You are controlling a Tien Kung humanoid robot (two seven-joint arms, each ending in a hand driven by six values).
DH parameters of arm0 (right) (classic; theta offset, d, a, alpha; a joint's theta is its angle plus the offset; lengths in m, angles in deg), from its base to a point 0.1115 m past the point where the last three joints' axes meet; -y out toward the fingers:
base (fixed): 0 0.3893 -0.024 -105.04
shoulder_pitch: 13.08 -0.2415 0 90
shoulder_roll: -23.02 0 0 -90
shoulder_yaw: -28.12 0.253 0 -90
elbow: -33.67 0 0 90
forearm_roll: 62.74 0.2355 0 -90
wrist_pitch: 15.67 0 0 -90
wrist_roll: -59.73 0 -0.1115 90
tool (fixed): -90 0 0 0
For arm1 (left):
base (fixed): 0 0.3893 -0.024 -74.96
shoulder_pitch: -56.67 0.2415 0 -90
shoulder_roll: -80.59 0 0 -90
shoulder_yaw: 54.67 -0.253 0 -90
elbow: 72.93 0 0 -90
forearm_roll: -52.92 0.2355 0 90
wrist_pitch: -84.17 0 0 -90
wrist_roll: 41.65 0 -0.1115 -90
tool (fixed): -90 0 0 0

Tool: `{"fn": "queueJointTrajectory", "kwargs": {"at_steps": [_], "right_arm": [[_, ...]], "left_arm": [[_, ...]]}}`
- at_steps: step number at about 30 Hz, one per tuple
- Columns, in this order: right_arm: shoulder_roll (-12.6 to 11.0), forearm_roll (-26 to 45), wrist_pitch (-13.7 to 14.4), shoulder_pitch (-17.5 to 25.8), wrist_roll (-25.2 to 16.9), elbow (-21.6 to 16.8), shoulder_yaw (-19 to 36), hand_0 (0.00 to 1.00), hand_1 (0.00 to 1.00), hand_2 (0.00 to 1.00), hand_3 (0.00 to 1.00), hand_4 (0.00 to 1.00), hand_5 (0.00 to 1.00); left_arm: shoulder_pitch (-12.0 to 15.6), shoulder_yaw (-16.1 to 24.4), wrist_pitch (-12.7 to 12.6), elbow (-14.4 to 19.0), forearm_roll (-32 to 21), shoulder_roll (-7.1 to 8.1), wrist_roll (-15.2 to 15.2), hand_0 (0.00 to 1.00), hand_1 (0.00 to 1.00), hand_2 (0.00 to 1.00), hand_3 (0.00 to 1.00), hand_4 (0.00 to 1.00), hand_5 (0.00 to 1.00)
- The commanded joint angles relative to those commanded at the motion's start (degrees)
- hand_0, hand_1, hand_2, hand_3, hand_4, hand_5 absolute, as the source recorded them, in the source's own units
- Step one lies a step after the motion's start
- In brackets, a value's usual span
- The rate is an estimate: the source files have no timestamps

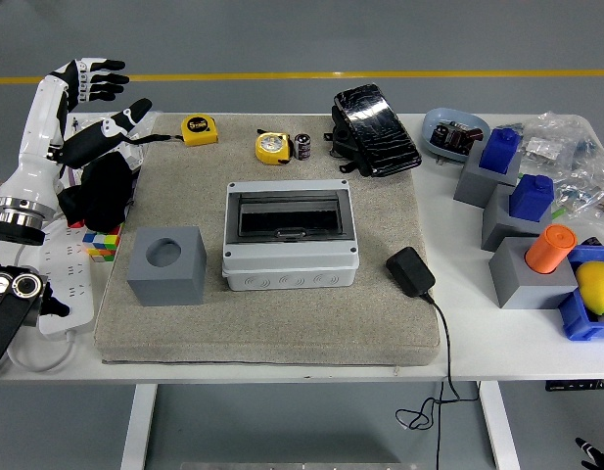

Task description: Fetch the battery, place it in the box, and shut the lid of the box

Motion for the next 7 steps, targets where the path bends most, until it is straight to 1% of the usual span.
{"fn": "queueJointTrajectory", "kwargs": {"at_steps": [7], "right_arm": [[-0.1,0.1,-0.1,-0.3,0.0,0.0,-0.2,0.657,0.619,0.602,0.547,0.950,0.459]], "left_arm": [[-0.2,0.2,0.0,0.3,0.0,0.02,0.1,0.580,0.621,0.641,0.685,0.998,0.567]]}}
